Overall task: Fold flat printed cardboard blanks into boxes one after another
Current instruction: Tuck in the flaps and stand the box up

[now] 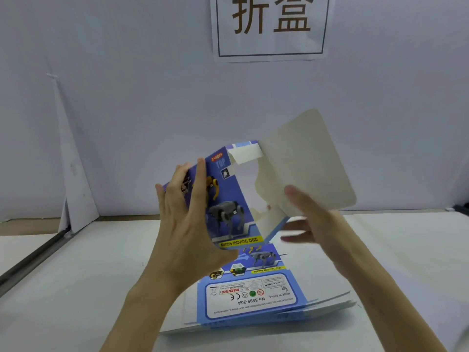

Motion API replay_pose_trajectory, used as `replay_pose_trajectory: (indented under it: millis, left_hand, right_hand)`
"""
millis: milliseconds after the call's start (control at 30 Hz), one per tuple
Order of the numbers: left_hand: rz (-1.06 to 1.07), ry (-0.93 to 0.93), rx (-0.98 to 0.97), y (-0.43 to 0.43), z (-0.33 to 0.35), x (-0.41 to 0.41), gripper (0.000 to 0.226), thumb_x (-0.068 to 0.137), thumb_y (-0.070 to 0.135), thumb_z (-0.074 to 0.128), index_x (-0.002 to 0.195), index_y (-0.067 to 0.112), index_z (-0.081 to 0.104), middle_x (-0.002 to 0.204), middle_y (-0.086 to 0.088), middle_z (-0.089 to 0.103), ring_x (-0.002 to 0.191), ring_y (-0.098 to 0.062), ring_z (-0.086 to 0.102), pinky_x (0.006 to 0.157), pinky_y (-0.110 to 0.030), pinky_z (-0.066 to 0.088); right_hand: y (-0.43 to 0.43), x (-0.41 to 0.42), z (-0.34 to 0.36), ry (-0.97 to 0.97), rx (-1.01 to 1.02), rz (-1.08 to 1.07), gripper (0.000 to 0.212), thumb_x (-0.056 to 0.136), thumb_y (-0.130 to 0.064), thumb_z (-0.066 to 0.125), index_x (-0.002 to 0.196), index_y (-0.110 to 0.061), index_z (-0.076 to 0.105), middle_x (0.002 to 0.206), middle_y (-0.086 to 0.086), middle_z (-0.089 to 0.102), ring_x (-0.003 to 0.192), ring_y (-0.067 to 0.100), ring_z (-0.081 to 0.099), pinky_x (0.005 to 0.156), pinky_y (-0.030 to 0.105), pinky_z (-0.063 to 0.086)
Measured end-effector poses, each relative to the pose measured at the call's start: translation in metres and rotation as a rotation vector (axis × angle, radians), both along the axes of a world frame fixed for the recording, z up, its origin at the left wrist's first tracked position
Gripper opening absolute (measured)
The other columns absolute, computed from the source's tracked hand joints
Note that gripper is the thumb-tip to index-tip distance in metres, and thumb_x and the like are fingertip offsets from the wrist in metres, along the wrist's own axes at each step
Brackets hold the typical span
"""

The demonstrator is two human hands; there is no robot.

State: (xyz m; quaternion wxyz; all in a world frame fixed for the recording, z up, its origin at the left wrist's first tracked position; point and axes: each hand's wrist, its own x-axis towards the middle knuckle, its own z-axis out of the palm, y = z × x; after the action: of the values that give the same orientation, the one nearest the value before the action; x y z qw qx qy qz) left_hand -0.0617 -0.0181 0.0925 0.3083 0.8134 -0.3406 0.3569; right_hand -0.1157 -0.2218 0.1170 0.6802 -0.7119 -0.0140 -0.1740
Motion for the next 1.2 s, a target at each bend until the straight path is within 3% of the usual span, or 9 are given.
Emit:
replay_pose_trajectory:
  millis: [200, 333, 433, 500, 600, 767, 1000, 1100, 1200]
  left_hand:
    - [-0.089, -0.029, -0.007, 0.003, -0.001, 0.003, 0.127, 0.059, 0.07, 0.07, 0.15, 0.024, -0.005, 0.154, -0.013, 0.01, 0.144, -0.031, 0.018, 0.106, -0.052, 0.04]
    - [-0.213, -0.079, -0.066, 0.001, 0.008, 0.0, 0.13, 0.057, 0.066, 0.076, 0.153, 0.023, -0.001, 0.147, -0.013, 0.016, 0.142, -0.01, 0.02, 0.102, -0.005, 0.033]
    - [-0.224, 0.105, -0.225, -0.009, 0.016, -0.002, 0.131, 0.05, 0.093, 0.053, 0.146, 0.005, 0.031, 0.122, -0.009, 0.046, 0.138, -0.026, 0.035, 0.108, -0.028, 0.04]
    - [-0.218, 0.108, -0.14, -0.008, 0.015, -0.004, 0.131, 0.053, 0.087, 0.06, 0.151, 0.011, 0.016, 0.133, -0.009, 0.037, 0.138, -0.019, 0.032, 0.102, -0.019, 0.043]
    - [-0.199, -0.02, 0.008, 0.009, 0.005, 0.0, 0.128, 0.06, 0.065, 0.076, 0.151, 0.033, -0.008, 0.148, -0.009, 0.014, 0.14, -0.008, 0.023, 0.094, -0.002, 0.037]
    - [-0.093, -0.012, 0.068, 0.01, 0.01, -0.004, 0.121, 0.058, 0.071, 0.068, 0.151, 0.033, 0.001, 0.151, -0.006, 0.018, 0.133, -0.029, 0.035, 0.097, -0.045, 0.049]
    - [0.028, -0.019, 0.191, 0.009, 0.009, -0.007, 0.117, 0.058, 0.078, 0.057, 0.149, 0.026, 0.006, 0.154, -0.009, 0.023, 0.138, -0.026, 0.03, 0.108, -0.035, 0.022]
    - [0.068, -0.036, 0.195, 0.004, 0.008, -0.008, 0.117, 0.057, 0.079, 0.057, 0.15, 0.026, 0.009, 0.15, -0.009, 0.024, 0.135, -0.028, 0.029, 0.111, -0.043, 0.024]
    - [0.086, -0.061, 0.205, 0.003, 0.006, -0.006, 0.119, 0.056, 0.072, 0.067, 0.15, 0.026, 0.011, 0.15, -0.008, 0.02, 0.14, -0.028, 0.023, 0.117, -0.05, 0.011]
  right_hand:
    - [-0.021, -0.003, 0.003, -0.382, 0.47, 0.01, 0.012, 0.08, -0.028, 0.068, 0.078, -0.02, 0.077, 0.079, -0.003, 0.072, 0.073, 0.009, 0.067, 0.059, 0.022, 0.055]
    - [-0.011, 0.006, -0.003, -0.036, 0.83, 0.297, 0.039, 0.072, -0.018, 0.071, 0.106, 0.0, 0.069, 0.09, 0.013, 0.074, 0.075, 0.021, 0.073, 0.057, 0.032, 0.06]
    - [0.004, 0.011, -0.012, 0.276, 1.041, 0.591, 0.058, 0.04, 0.014, 0.089, 0.095, 0.012, 0.07, 0.075, 0.022, 0.071, 0.059, 0.03, 0.071, 0.052, 0.033, 0.058]
    - [0.001, 0.011, -0.013, 0.316, 1.048, 0.573, 0.062, 0.037, 0.016, 0.088, 0.097, 0.015, 0.069, 0.079, 0.027, 0.07, 0.059, 0.033, 0.071, 0.049, 0.035, 0.059]
    - [-0.005, 0.011, -0.005, 0.16, 0.935, 0.278, 0.037, 0.074, -0.004, 0.071, 0.108, 0.01, 0.064, 0.089, 0.021, 0.073, 0.066, 0.023, 0.073, 0.05, 0.028, 0.058]
    - [-0.018, 0.008, -0.008, -0.265, 0.456, -0.116, 0.024, 0.093, -0.013, 0.058, 0.116, -0.018, 0.065, 0.099, 0.002, 0.074, 0.082, 0.012, 0.07, 0.057, 0.026, 0.055]
    - [-0.011, 0.005, -0.011, -0.513, 0.128, -0.366, 0.037, 0.097, -0.007, 0.052, 0.105, -0.04, 0.069, 0.098, -0.025, 0.07, 0.083, -0.004, 0.061, 0.07, 0.032, 0.05]
    - [-0.013, 0.006, -0.01, -0.497, 0.126, -0.341, 0.031, 0.096, -0.013, 0.054, 0.108, -0.037, 0.069, 0.101, -0.021, 0.071, 0.087, -0.002, 0.062, 0.074, 0.033, 0.051]
    - [-0.014, 0.004, -0.002, -0.349, 0.444, 0.069, 0.035, 0.088, -0.045, 0.049, 0.11, -0.031, 0.073, 0.102, -0.004, 0.074, 0.086, 0.007, 0.068, 0.066, 0.024, 0.055]
